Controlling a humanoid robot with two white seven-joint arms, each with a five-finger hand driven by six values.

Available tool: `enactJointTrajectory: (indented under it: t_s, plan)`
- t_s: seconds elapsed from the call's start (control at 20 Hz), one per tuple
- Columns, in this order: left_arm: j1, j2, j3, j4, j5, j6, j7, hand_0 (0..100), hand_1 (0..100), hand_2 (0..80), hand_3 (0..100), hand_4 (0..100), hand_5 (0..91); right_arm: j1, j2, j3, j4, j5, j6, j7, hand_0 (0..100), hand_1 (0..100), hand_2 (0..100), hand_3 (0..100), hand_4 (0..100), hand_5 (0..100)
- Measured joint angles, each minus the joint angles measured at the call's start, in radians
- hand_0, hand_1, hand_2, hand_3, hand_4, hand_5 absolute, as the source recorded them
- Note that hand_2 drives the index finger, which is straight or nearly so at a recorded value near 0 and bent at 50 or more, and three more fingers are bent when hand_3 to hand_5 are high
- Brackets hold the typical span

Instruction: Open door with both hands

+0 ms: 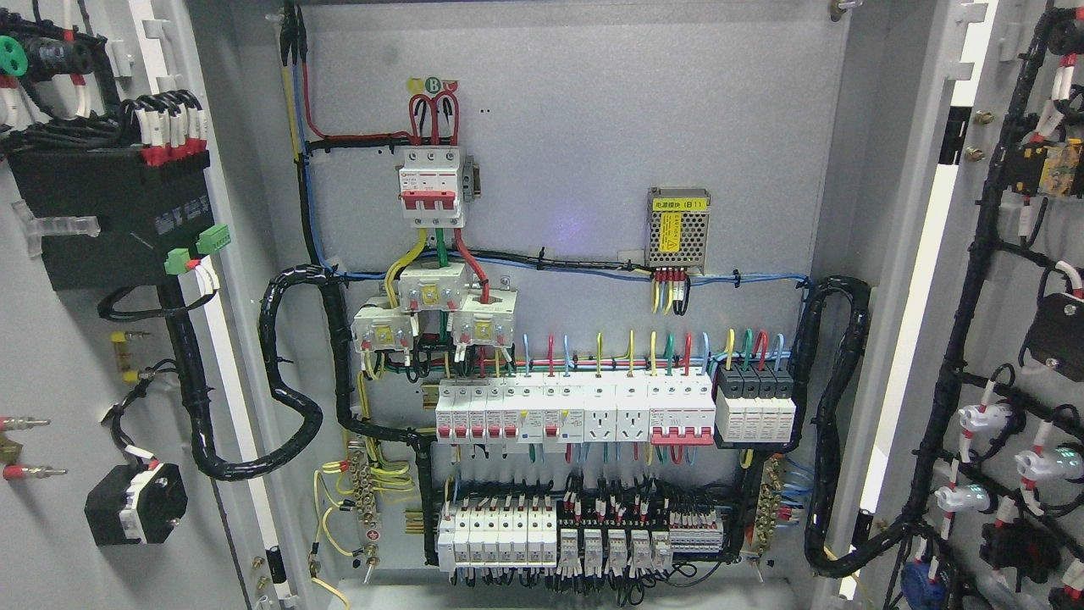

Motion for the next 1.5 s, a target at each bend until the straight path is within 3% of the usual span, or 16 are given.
enactJointTrajectory:
  t_s: [0.95,1.5]
  plan:
    - [-0.061,0.141,0.163,0.183,0.180,0.000,-0.002,0,0,0.0,0,0,0.0,0.029,0.009,-0.087,0.028,-0.037,-0.004,-0.003,38,0,0,0,0,0]
    - [-0.180,0.243,0.205,0.350,0.219,0.000,-0.003,0,0,0.0,0,0,0.0,0.048,0.009,-0.113,0.035,-0.041,-0.005,0.001,38,0,0,0,0,0]
